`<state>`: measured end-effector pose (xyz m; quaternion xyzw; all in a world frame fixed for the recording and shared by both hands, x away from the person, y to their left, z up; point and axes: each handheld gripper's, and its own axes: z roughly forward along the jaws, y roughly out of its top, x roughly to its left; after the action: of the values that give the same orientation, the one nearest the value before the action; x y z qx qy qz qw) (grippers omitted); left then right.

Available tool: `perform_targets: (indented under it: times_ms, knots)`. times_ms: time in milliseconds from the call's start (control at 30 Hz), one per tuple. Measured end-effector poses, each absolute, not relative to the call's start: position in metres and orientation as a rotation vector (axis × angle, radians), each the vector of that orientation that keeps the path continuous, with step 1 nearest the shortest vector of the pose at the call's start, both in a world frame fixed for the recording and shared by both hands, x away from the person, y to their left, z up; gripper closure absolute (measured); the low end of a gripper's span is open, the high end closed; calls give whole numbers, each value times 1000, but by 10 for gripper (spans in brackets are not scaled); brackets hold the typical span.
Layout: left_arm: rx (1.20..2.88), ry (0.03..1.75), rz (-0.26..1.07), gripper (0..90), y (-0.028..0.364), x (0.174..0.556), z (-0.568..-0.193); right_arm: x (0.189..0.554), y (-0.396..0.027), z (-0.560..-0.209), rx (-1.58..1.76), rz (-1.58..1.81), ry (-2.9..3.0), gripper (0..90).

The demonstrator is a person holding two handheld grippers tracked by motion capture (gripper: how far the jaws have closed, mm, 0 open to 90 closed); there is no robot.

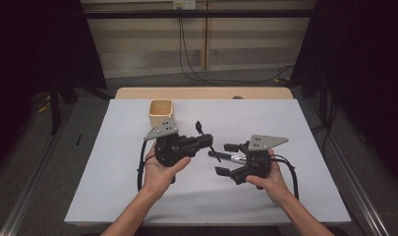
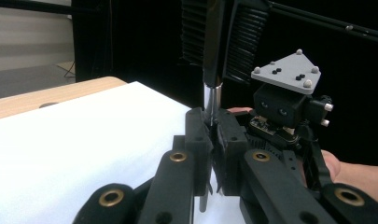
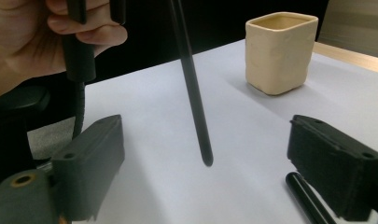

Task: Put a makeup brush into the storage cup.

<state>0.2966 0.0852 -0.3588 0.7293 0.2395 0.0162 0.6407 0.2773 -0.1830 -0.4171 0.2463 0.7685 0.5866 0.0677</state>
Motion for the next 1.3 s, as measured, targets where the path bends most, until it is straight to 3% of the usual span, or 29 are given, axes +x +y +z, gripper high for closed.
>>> perform_targets:
  times_ms: [100,1300]
  knots:
    - [1664,549,42,859,87,297,-358,277,-185,-417,743,1784,2312,34]
    - [1741,633,102,859,118,306,-350,260,-220,-417,824,1700,2112,20]
